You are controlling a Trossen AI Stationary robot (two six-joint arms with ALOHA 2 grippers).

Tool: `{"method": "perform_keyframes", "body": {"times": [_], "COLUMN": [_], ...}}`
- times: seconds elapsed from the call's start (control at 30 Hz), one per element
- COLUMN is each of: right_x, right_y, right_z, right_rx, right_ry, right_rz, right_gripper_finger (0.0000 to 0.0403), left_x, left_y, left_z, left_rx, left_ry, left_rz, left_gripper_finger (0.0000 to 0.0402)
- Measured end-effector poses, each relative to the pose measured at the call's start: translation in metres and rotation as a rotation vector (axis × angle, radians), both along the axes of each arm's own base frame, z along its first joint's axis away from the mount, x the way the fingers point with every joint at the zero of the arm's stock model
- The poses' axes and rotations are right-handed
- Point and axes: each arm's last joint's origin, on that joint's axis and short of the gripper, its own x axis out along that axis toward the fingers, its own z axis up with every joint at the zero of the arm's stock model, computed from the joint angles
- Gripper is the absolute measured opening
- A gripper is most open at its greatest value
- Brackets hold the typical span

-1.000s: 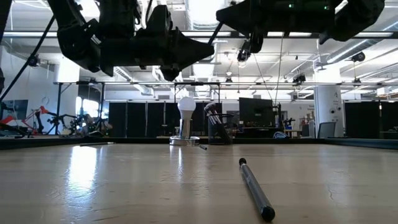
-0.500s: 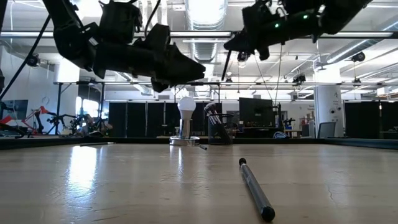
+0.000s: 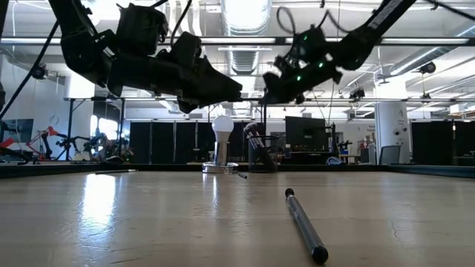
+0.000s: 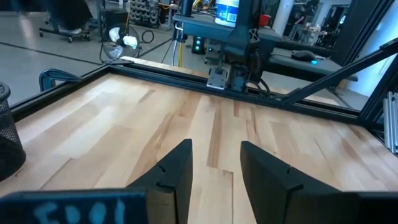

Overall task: Pick & Place Makeup Supplies
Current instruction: Put the makeup brush into the black makeup holder

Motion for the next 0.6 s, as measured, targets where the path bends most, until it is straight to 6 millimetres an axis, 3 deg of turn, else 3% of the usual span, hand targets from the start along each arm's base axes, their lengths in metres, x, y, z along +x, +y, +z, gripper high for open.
{"method": "perform_keyframes", "body": {"times": [0.3, 0.43, 0.6], "right_x": [0.014, 0.015, 0.012], "right_y": [-0.022, -0.023, -0.022], "right_z": [-0.037, -0.039, -0.038], "right_rx": [0.063, 0.076, 0.115], "right_ry": [0.119, 0.122, 0.121], "right_rz": [-0.018, -0.021, -0.036], "right_gripper_finger": [0.0017, 0.0027, 0.0071], "left_x": [-0.004, -0.004, -0.004], "left_y": [0.001, 0.002, 0.003], "left_z": [-0.005, -0.005, -0.006], "left_rx": [-0.001, 0.001, 0.002], "left_ry": [0.023, 0.023, 0.024], "left_rz": [0.003, 0.009, 0.016], "left_gripper_finger": [0.0128, 0.0128, 0.0128]}}
